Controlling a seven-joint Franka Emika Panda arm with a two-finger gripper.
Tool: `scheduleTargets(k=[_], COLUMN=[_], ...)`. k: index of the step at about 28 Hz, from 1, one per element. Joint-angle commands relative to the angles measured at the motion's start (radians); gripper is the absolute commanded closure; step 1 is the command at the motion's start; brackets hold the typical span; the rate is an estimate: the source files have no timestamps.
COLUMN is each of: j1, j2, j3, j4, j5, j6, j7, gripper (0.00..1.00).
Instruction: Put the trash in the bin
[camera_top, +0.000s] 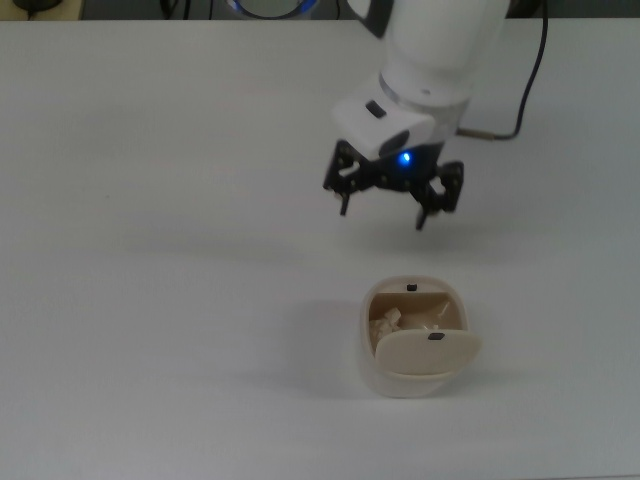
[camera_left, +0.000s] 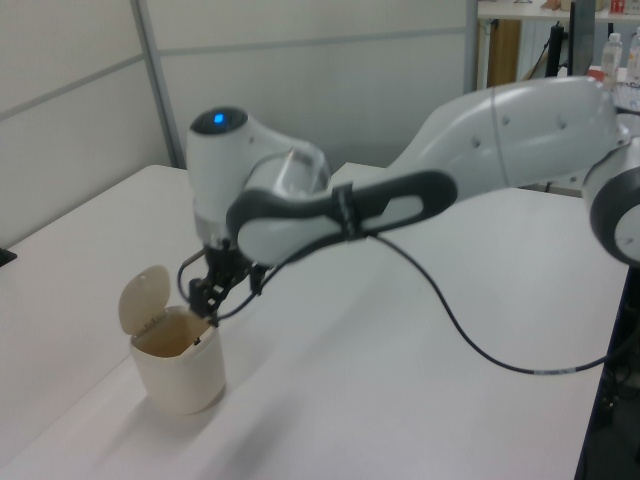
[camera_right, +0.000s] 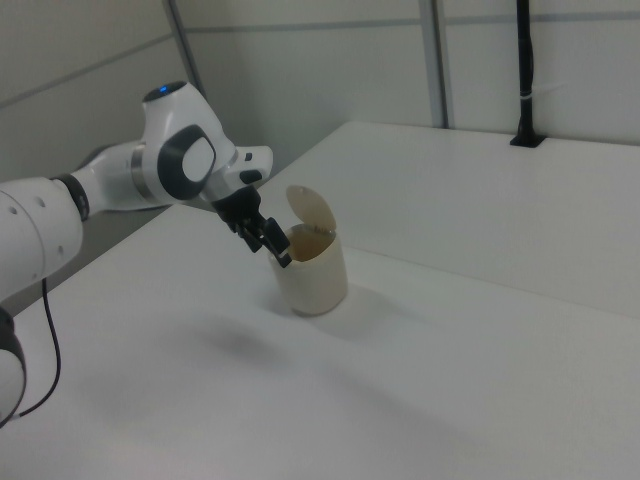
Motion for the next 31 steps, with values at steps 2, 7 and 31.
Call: scheduleTargets(k=[2, 7, 31], j1=[0.001, 0.001, -0.066], j2=[-0.109, -0.155, -0.211], j3=[-0.031, -0.079, -0.283], j4=[-0.022, -0.022, -0.029], j5=[0.041, 0.044, 0.136], j6=[-0.221, -0.321, -0.409], j7=[-0.186, -0.283, -0.543], gripper=[0.00, 0.00, 0.00])
